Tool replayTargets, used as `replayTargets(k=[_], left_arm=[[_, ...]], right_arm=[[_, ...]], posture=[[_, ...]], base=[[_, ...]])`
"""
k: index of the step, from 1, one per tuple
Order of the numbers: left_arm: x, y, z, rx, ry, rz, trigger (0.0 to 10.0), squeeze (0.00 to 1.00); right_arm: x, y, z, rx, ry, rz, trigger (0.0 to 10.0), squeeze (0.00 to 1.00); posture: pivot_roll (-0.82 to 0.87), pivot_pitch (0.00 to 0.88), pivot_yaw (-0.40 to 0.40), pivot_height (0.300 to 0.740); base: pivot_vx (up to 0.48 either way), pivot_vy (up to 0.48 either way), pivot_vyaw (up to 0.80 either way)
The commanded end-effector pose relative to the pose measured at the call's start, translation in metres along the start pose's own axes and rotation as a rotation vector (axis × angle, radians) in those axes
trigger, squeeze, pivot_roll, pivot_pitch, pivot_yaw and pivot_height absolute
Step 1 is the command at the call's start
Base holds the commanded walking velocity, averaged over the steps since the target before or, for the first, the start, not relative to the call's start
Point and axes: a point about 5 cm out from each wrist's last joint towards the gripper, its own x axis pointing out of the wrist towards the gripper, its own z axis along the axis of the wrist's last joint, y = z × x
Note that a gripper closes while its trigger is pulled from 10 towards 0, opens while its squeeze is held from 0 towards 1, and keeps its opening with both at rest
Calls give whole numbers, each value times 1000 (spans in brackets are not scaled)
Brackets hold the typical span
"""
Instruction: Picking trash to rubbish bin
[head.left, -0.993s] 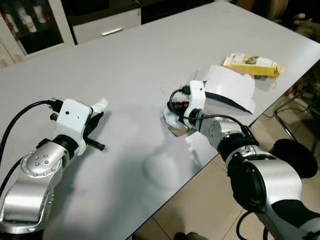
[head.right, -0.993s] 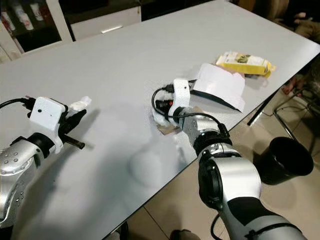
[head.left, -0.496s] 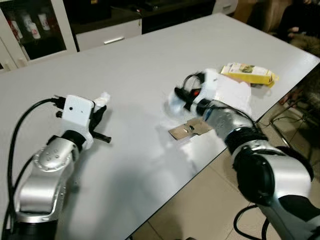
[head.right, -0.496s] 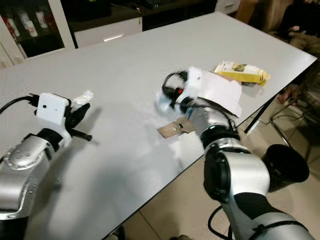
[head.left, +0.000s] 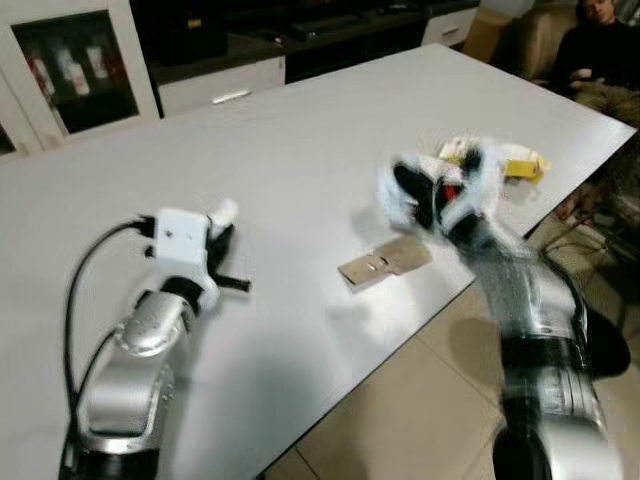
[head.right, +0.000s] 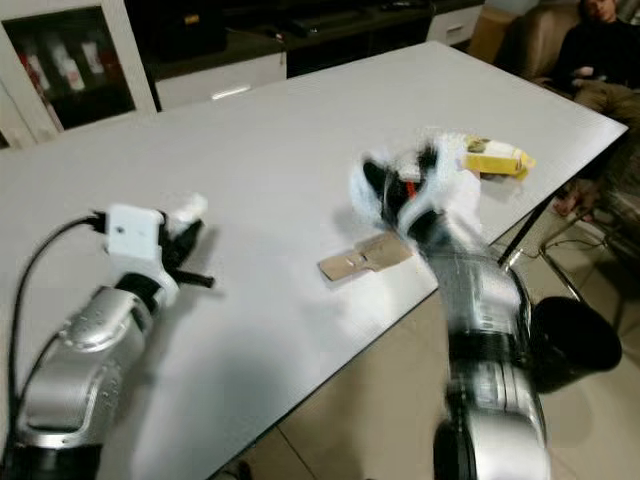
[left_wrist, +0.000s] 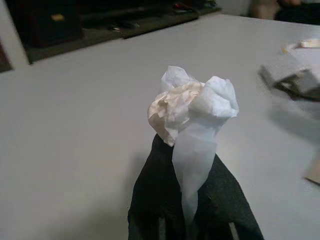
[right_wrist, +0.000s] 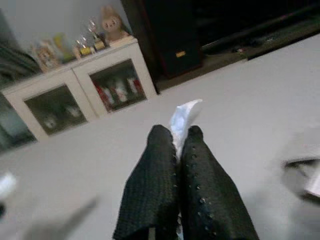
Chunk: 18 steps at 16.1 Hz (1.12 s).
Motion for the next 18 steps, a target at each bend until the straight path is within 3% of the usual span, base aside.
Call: replayTargets(k=[1, 3, 4, 5, 8, 10, 12, 15, 18], left_arm=[[0, -5, -6, 5, 26, -13, 10000, 0], [-3, -11, -20, 42, 61, -19, 10000, 0], [-6, -17, -23, 11, 71, -71, 10000, 0], [-8, -20, -26, 56, 91, -100, 10000, 0], [-9, -9, -28, 71, 135, -42, 10000, 0], [-14, -8, -30, 92, 160, -67, 10000, 0], [-24, -13, -40, 41, 169, -75, 10000, 0], [-25, -23, -35, 0, 135, -103, 10000, 0], [-22, -19, -29, 68, 73, -69, 10000, 0]], right_arm=[[-5, 7, 14, -95, -29, -7, 0, 0], [-41, 10, 7, -267, -60, -115, 10000, 0], [-59, 15, -4, -304, -35, -142, 10000, 0], [-77, 21, -15, -301, -14, -194, 10000, 0], [-96, 30, -46, -370, 117, -295, 10000, 0], [-107, 28, -68, -296, 160, -416, 10000, 0], [-111, 31, -83, -279, 206, -436, 10000, 0], [-111, 32, -84, -288, 217, -435, 10000, 0], [-104, 41, -86, -296, 222, -348, 10000, 0]], posture=[[-59, 0, -17, 740], [-90, 0, -10, 740], [-96, 0, -4, 740], [-96, 0, 2, 740], [-75, 0, -2, 740], [-68, 0, 8, 740], [-79, 0, 17, 740], [-67, 0, 6, 740], [-46, 0, -6, 740]], base=[[0, 0, 0], [0, 0, 0], [0, 0, 0], [0, 0, 0], [0, 0, 0], [0, 0, 0], [0, 0, -400], [0, 0, -800], [0, 0, -763]])
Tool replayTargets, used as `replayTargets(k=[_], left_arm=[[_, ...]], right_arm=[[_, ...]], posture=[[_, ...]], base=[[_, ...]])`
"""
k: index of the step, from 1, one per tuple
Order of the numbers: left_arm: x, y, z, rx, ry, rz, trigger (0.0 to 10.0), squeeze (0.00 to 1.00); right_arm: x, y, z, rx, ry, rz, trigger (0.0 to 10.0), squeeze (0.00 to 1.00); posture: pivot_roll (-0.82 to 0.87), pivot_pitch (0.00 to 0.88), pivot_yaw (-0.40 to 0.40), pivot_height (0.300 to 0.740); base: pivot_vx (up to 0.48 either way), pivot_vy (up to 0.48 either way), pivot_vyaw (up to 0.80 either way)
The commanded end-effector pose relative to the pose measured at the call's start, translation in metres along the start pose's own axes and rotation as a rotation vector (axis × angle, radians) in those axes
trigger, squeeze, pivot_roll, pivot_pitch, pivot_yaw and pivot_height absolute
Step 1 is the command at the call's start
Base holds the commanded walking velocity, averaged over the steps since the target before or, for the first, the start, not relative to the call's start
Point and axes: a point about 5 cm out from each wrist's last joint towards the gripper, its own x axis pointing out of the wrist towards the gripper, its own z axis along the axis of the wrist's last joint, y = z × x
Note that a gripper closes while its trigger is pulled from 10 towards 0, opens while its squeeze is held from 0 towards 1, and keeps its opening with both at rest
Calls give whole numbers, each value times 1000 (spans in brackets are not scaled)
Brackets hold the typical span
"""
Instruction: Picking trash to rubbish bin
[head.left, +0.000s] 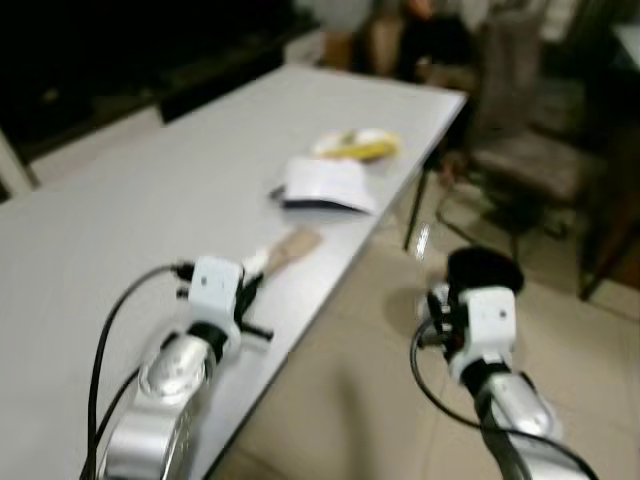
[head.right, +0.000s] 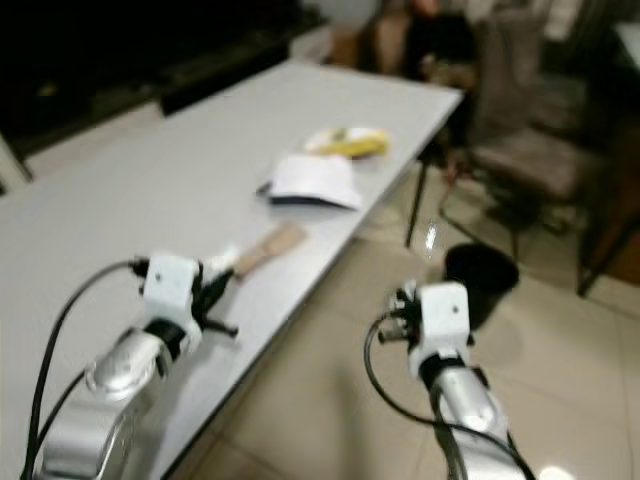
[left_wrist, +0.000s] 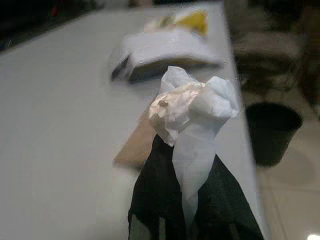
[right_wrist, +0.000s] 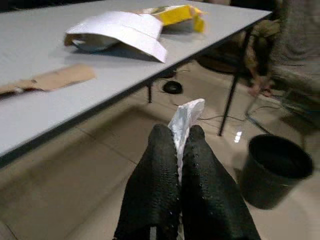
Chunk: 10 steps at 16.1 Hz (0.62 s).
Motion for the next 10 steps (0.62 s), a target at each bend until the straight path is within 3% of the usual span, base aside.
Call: replayTargets(k=[1, 4, 6, 10], left_arm=[[-1, 6, -2, 24, 17, 31, 10000, 0], [-2, 9, -1, 33, 20, 34, 10000, 0], [-1, 12, 0, 62, 13, 31, 10000, 0], [-1, 9, 0, 108, 9, 21, 10000, 0]], right_arm=[[3, 9, 5, -13, -28, 63, 10000, 0], [9, 10, 10, -10, -41, 113, 10000, 0], [16, 2, 14, -5, -51, 102, 10000, 0], [16, 6, 8, -18, -30, 128, 10000, 0]], posture=[[-38, 0, -8, 740], [-27, 5, -3, 740], [-20, 15, 5, 740], [-19, 15, 1, 740]], base=[[0, 0, 0], [0, 0, 0], [0, 0, 0], [0, 0, 0]])
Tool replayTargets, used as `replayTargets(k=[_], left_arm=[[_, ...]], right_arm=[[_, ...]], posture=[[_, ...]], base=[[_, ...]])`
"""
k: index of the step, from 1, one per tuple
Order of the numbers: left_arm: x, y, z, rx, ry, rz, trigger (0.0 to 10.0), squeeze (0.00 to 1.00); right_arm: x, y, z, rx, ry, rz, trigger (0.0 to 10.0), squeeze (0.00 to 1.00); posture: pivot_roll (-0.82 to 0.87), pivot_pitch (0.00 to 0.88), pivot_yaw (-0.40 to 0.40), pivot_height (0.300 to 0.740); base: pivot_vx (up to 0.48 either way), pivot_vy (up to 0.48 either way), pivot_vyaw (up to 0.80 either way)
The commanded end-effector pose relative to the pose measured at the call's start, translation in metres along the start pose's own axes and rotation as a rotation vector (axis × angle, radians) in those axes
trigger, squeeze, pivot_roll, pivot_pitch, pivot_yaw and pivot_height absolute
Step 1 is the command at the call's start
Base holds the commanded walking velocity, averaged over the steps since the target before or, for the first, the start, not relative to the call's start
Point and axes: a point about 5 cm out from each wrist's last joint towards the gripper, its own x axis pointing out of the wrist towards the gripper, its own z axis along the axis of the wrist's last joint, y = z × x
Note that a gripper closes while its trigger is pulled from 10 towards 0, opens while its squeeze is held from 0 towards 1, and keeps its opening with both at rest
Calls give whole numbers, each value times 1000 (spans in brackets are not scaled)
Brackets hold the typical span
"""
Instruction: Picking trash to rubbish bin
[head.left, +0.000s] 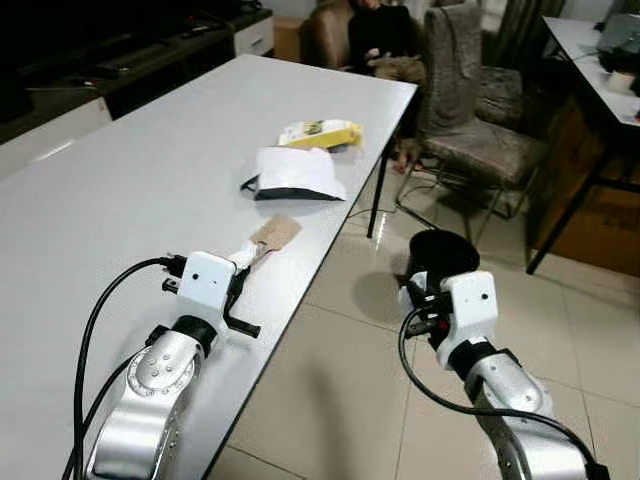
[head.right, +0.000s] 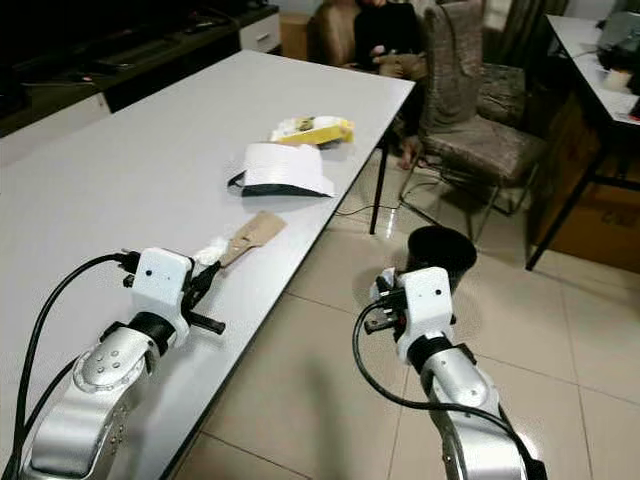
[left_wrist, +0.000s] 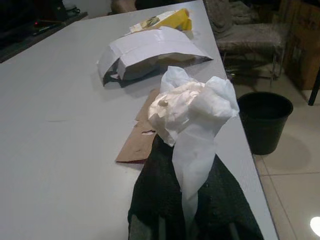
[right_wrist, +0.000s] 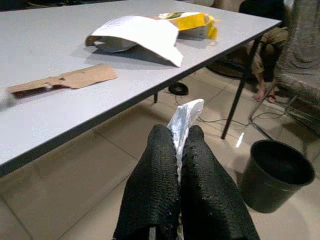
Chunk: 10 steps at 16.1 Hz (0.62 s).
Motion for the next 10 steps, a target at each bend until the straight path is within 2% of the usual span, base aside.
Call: replayTargets(k=[1, 10], left_arm=[[2, -2, 3, 23, -13, -11, 10000, 0], [8, -2, 7, 70, -17, -43, 10000, 0]], right_arm=[[0, 1, -2, 0, 2, 1, 10000, 0], [1, 3, -8, 27, 10, -28, 10000, 0]], posture=[[-20, 11, 0, 740], [-32, 6, 25, 740]], base=[[0, 0, 0], [0, -366, 0]])
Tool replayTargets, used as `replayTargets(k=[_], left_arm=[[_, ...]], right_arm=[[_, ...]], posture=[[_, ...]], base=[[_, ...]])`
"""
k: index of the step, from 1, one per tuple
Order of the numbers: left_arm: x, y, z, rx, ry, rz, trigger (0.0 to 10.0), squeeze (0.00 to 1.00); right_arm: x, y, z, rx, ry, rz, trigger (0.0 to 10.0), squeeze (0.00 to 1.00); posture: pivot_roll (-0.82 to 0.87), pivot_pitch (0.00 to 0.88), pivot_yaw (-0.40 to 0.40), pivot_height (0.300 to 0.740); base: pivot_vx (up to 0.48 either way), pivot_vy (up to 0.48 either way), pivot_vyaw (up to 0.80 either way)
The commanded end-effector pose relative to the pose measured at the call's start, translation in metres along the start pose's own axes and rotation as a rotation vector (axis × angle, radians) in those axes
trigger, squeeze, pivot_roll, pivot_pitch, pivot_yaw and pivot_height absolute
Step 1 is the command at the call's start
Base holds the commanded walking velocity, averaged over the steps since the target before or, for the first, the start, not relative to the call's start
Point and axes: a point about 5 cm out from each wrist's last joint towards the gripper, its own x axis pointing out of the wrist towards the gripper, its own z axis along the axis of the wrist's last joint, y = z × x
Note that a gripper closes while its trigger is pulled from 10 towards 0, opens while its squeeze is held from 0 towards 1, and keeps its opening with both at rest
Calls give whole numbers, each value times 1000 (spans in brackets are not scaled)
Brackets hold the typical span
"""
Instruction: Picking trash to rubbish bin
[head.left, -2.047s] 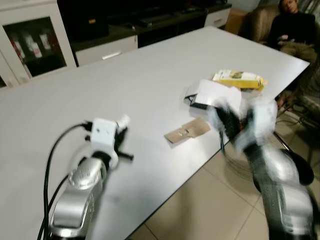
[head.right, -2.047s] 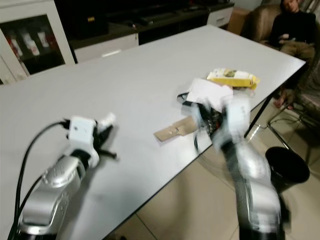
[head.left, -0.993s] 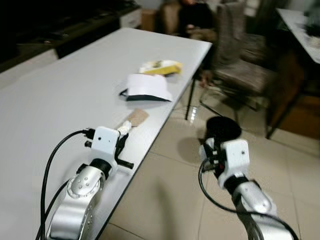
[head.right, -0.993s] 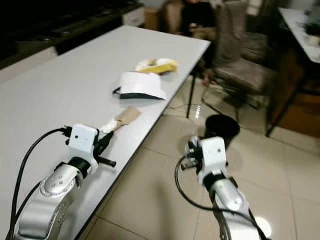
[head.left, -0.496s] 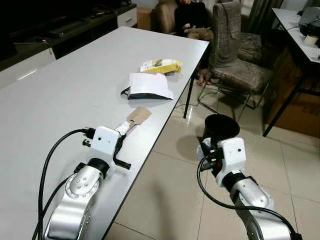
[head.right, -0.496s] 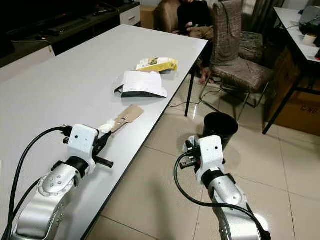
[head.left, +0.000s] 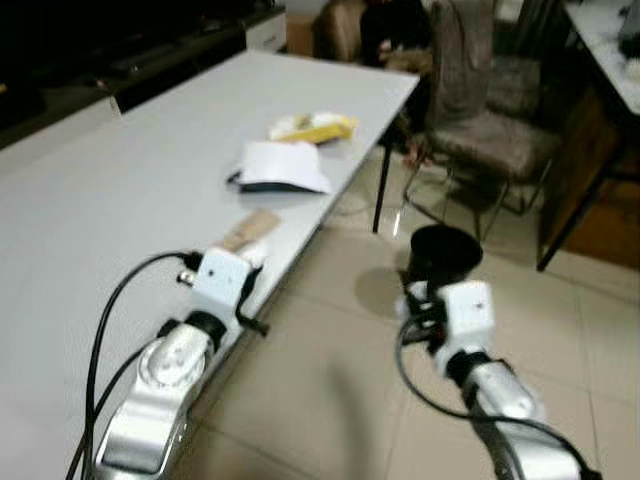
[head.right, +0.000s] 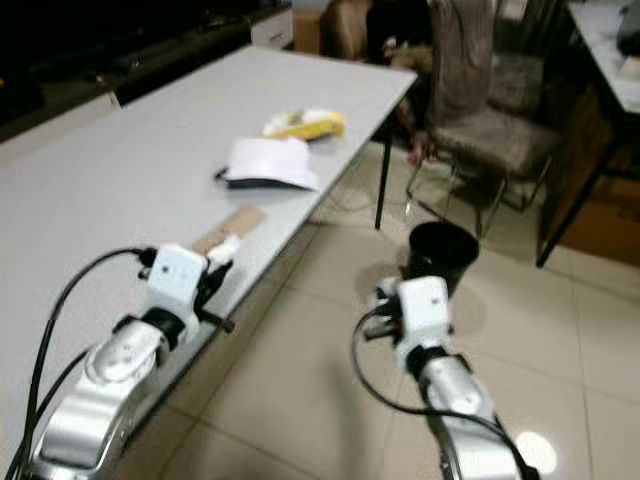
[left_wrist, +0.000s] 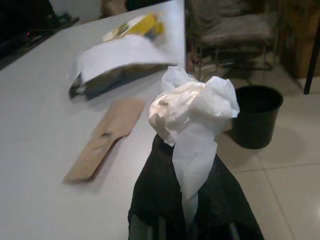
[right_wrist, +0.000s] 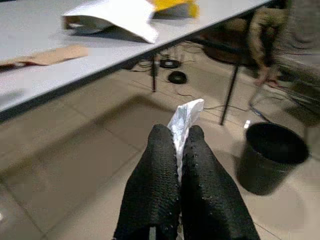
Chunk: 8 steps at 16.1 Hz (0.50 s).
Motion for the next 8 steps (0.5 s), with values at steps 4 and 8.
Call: replayTargets(k=[4, 8], left_arm=[[0, 4, -3, 22, 15, 5, 10000, 0], [1, 1, -8, -89, 50, -37, 10000, 0]], right_arm=[[1, 4, 1, 8, -16, 4, 10000, 0], [0, 3, -3, 5, -1, -2, 10000, 0]], posture=[[-32, 5, 25, 740], [-35, 2, 29, 740]], base=[[0, -380, 0], [0, 360, 0]])
